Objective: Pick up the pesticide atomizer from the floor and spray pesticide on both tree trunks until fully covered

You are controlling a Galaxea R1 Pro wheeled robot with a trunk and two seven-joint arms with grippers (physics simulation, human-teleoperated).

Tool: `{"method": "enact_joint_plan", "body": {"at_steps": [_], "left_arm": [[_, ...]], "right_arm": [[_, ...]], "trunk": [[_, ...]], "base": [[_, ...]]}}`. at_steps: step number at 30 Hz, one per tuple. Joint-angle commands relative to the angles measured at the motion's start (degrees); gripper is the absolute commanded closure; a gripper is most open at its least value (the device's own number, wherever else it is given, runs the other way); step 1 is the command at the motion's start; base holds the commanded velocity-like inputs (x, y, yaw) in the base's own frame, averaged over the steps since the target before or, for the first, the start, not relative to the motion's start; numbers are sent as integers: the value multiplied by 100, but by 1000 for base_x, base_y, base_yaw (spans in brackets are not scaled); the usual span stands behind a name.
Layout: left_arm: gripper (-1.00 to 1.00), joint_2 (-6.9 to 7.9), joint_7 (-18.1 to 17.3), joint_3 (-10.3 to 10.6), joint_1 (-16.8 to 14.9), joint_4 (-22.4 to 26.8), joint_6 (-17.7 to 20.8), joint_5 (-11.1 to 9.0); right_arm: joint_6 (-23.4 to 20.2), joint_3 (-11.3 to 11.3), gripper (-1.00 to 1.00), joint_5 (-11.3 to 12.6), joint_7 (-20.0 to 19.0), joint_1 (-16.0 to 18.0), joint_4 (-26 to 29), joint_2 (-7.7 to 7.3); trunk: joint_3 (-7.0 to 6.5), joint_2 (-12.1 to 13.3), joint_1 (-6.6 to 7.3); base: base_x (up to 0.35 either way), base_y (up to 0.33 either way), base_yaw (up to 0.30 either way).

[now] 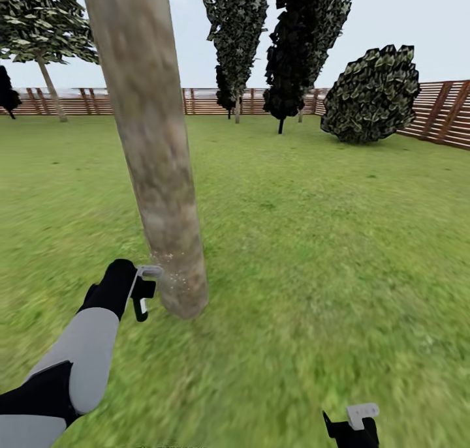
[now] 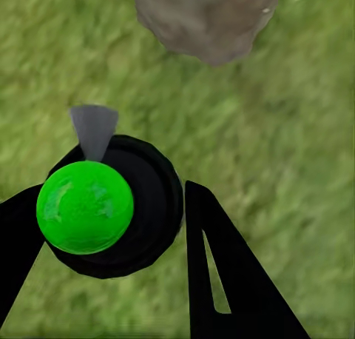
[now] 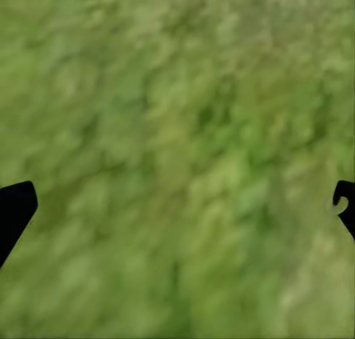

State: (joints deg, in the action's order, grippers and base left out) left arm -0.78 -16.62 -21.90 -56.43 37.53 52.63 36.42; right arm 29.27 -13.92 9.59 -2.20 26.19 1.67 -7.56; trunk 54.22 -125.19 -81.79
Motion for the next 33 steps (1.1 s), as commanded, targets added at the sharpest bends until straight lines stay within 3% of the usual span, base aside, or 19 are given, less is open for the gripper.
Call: {"method": "enact_joint_plan", "body": {"at_steps": [1,8,20,27,33], "left_arm": [[100,-12,11,37,0,-3,-7,-1],[100,-36,23,65,0,-9,-25,-3],[100,-21,18,52,0,-9,-33,-4],[100,-19,18,25,13,-9,-47,2],[100,-2,26,-6,156,-16,-59,10]], "right_arm": [[0,-2,-100,4,2,0,0,0],[0,-1,-100,0,9,0,0,0],[0,-3,-100,3,9,0,4,2],[0,-5,-100,5,9,0,9,9],[0,-5,-100,8,9,0,9,9]], "trunk": [[0,0,0],[0,0,0],[0,0,0],[0,0,0],[0,0,0]], "base": [[125,-72,74],[173,-183,11],[6,-275,2],[103,-260,230],[200,-226,35]]}}
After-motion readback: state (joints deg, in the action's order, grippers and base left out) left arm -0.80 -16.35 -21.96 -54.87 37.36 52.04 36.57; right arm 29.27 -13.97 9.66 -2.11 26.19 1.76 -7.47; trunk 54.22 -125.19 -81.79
